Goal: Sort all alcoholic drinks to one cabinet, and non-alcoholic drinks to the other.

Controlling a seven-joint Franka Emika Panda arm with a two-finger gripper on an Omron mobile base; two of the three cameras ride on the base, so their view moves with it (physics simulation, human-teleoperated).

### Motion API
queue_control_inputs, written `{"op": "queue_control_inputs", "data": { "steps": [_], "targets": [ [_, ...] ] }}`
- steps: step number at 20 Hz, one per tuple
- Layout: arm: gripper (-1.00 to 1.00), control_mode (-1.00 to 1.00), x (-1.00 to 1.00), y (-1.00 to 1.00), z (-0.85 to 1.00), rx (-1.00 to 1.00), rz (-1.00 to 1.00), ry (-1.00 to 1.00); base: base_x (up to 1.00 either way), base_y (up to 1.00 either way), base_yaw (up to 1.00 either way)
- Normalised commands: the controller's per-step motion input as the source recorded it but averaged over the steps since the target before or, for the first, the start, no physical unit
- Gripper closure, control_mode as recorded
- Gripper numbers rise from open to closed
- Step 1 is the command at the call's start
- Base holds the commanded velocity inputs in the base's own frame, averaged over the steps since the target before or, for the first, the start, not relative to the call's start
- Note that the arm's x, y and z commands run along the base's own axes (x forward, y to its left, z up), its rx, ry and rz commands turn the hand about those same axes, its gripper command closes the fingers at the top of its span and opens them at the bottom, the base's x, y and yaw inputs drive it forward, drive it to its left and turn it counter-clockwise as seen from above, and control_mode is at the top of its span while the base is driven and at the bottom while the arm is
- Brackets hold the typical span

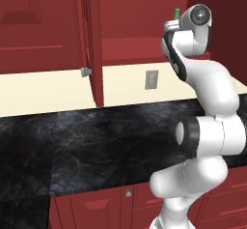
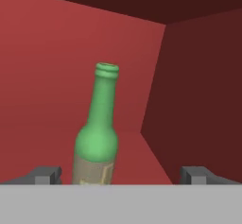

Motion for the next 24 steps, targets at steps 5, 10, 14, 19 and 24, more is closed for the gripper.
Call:
{"op": "queue_control_inputs", "data": {
  "steps": [5,10,14,19,24],
  "targets": [
    [-1.00,-1.00,-0.71,0.08,0.00,0.00,0.00,-0.01,0.00,0.00,0.00],
    [-1.00,-1.00,-0.80,0.16,0.00,0.00,0.05,-0.03,0.00,0.00,0.00],
    [-1.00,-1.00,-0.75,0.15,0.00,0.03,0.05,0.00,0.00,0.00,0.00],
    [-1.00,-1.00,-0.72,0.14,0.01,0.06,0.03,0.00,0.00,0.00,0.00],
    [-1.00,-1.00,-0.64,0.17,0.02,0.07,0.02,0.00,0.00,0.00,0.00]
  ]
}}
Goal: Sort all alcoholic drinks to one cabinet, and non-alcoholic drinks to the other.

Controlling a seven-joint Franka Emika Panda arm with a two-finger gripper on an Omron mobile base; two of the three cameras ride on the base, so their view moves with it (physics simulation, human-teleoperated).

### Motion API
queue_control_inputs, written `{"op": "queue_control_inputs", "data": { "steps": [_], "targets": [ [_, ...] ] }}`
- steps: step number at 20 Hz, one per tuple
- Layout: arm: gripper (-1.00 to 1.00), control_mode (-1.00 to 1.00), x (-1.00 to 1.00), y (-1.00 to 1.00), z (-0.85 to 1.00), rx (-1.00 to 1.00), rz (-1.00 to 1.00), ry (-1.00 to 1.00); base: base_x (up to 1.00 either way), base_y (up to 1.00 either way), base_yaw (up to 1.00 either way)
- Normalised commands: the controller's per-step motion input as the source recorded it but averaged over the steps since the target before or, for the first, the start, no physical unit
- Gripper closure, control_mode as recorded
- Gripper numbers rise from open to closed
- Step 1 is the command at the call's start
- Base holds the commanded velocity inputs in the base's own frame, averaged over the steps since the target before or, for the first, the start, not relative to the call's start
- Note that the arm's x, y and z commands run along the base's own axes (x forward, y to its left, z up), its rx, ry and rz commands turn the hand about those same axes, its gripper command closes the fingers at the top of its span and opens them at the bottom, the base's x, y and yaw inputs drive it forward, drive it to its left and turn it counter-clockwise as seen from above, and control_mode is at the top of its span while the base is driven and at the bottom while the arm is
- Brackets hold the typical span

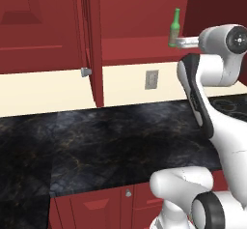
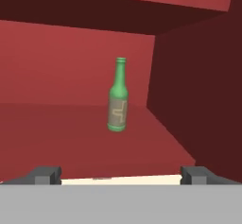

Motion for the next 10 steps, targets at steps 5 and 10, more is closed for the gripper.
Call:
{"op": "queue_control_inputs", "data": {
  "steps": [5,10],
  "targets": [
    [-1.00,-1.00,-0.55,0.20,0.00,0.06,0.00,0.00,0.00,0.00,0.00],
    [-1.00,-1.00,-0.46,0.12,0.03,0.04,-0.05,0.00,0.00,0.00,0.00]
  ]
}}
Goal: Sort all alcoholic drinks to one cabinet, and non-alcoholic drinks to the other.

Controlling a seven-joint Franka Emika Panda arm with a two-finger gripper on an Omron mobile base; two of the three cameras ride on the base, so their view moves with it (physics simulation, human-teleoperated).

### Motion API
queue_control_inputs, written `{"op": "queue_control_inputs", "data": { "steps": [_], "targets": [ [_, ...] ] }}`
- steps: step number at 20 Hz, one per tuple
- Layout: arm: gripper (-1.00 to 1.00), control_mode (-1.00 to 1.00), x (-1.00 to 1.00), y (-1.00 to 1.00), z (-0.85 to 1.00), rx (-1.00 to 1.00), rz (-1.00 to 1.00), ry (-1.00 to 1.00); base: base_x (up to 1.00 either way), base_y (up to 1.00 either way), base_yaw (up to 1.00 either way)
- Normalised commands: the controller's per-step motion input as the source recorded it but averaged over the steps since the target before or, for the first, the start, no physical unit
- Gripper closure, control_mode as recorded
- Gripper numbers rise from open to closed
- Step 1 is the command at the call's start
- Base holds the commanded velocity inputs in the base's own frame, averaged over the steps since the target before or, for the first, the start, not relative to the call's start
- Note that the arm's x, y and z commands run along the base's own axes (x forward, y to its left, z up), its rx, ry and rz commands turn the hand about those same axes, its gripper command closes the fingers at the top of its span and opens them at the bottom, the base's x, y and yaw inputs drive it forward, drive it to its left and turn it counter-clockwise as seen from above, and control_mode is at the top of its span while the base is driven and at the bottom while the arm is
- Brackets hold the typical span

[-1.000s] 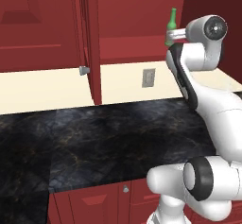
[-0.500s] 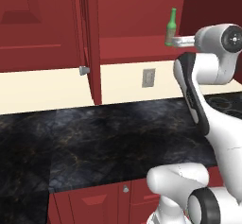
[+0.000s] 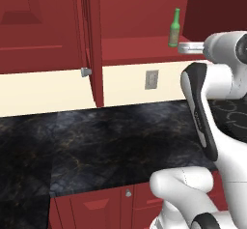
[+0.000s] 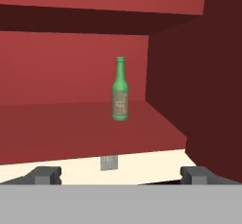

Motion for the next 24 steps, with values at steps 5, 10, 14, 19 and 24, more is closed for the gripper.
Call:
{"op": "queue_control_inputs", "data": {
  "steps": [5,10,14,19,24],
  "targets": [
    [-1.00,-1.00,-0.38,0.08,0.04,0.05,-0.04,-0.03,0.00,0.00,0.00],
    [-1.00,-1.00,-0.23,0.13,0.01,0.04,0.01,0.00,0.00,0.00,0.00],
    [-1.00,-1.00,-0.17,0.13,0.00,0.04,0.04,0.00,0.00,0.00,0.00],
    [-1.00,-1.00,-0.18,0.11,0.00,0.03,0.04,0.00,0.00,0.00,0.00],
    [-1.00,-1.00,-0.15,0.12,0.00,0.00,0.02,0.00,0.00,0.00,0.00]
  ]
}}
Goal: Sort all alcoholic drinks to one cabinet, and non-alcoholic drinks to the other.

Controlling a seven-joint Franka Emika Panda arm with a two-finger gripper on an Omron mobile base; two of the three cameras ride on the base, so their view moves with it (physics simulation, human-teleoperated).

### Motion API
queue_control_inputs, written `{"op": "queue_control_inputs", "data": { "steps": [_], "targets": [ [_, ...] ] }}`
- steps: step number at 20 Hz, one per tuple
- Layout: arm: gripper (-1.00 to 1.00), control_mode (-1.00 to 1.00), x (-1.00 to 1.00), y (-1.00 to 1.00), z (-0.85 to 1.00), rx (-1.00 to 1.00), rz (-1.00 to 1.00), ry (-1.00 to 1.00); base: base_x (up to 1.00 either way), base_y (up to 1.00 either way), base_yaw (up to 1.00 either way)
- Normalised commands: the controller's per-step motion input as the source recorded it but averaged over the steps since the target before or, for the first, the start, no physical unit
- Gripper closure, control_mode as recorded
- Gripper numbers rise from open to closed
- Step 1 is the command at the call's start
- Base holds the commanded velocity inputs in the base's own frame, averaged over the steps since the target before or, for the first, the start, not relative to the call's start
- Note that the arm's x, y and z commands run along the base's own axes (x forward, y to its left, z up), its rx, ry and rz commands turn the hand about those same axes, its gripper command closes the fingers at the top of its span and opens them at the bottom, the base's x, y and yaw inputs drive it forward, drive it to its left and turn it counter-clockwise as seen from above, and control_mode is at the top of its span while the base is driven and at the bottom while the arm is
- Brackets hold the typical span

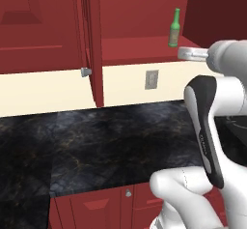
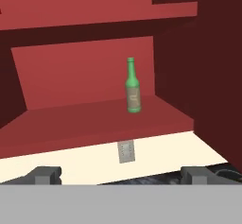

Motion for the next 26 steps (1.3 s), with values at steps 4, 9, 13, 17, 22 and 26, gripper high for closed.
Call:
{"op": "queue_control_inputs", "data": {
  "steps": [4,9,13,17,22,26],
  "targets": [
    [-1.00,-1.00,-0.12,0.12,0.00,0.00,0.02,0.00,0.00,0.00,0.00],
    [-1.00,-1.00,-0.12,0.04,0.00,0.00,0.01,0.00,0.00,0.00,0.00],
    [-1.00,-1.00,-0.14,0.00,0.00,0.01,0.01,0.00,0.00,0.00,0.00],
    [-1.00,-1.00,-0.14,0.00,0.00,0.01,0.00,0.00,0.00,0.00,0.00],
    [-1.00,1.00,-0.04,0.00,0.00,0.00,0.00,0.00,-0.01,0.00,0.00],
    [-1.00,1.00,0.00,0.00,0.00,0.00,0.00,0.00,-0.07,0.00,0.00]
  ]
}}
